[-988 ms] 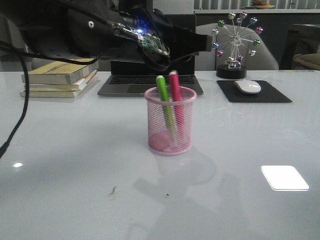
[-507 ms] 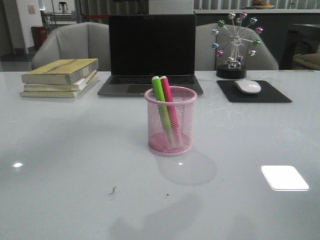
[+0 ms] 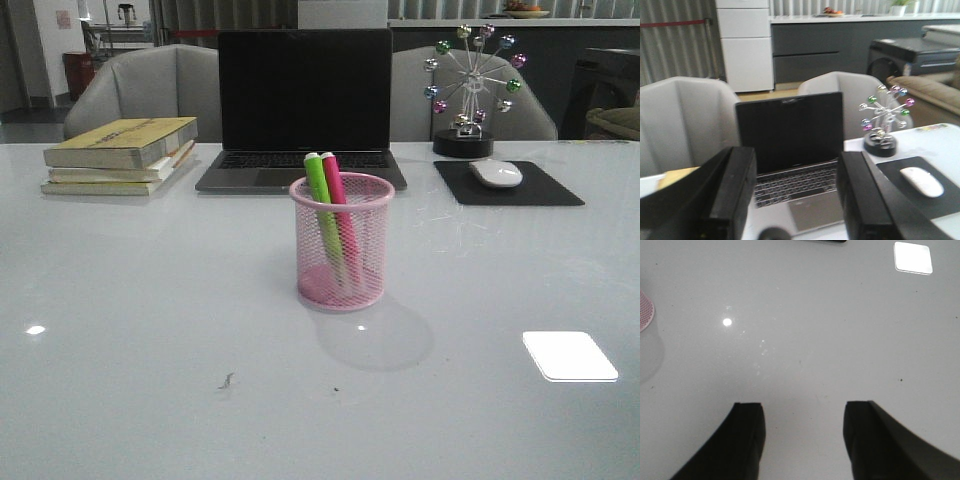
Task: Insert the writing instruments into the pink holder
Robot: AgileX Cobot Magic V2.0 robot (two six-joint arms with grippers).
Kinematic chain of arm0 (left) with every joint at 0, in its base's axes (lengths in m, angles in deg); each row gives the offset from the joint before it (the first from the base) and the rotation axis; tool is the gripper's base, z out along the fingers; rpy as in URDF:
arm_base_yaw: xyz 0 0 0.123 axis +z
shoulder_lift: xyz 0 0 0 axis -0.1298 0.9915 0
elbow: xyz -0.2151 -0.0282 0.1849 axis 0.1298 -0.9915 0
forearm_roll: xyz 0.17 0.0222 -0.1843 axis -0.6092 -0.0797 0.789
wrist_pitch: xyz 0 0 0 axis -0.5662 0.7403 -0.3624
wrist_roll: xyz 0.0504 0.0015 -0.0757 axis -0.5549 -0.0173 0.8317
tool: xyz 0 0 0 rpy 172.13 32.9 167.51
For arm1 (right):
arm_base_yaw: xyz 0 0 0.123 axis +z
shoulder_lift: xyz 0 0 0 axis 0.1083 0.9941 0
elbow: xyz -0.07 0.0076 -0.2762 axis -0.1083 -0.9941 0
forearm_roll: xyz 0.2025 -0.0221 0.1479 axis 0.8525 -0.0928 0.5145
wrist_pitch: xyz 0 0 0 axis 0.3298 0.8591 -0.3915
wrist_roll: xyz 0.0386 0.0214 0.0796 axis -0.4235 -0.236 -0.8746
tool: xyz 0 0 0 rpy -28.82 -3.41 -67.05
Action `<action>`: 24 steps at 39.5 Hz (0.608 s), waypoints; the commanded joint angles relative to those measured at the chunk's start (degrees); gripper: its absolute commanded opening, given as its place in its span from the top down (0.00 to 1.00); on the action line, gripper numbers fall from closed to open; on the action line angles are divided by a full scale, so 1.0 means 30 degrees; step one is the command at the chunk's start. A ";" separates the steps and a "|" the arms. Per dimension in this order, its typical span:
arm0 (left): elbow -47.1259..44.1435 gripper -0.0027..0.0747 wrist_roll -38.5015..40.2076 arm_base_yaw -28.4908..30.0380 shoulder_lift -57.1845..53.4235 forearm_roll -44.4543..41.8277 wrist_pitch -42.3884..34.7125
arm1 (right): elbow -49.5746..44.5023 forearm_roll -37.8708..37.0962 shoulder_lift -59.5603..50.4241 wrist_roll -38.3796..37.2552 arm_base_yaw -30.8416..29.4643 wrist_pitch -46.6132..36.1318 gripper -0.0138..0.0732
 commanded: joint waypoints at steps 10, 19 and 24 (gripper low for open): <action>-0.2832 0.42 0.0028 0.2868 -0.4981 -0.0213 0.0607 | 0.0513 -0.0130 -0.0121 0.0150 -0.0058 -0.1181 0.30; -0.6649 0.42 0.0028 0.3583 -0.8815 0.0066 0.0778 | 0.0513 -0.0130 -0.0121 0.0150 -0.0058 -0.1181 0.30; -0.8350 0.42 0.0028 0.3583 -1.0668 0.0066 0.1706 | 0.0513 -0.0130 -0.0121 0.0150 -0.0058 -0.1181 0.30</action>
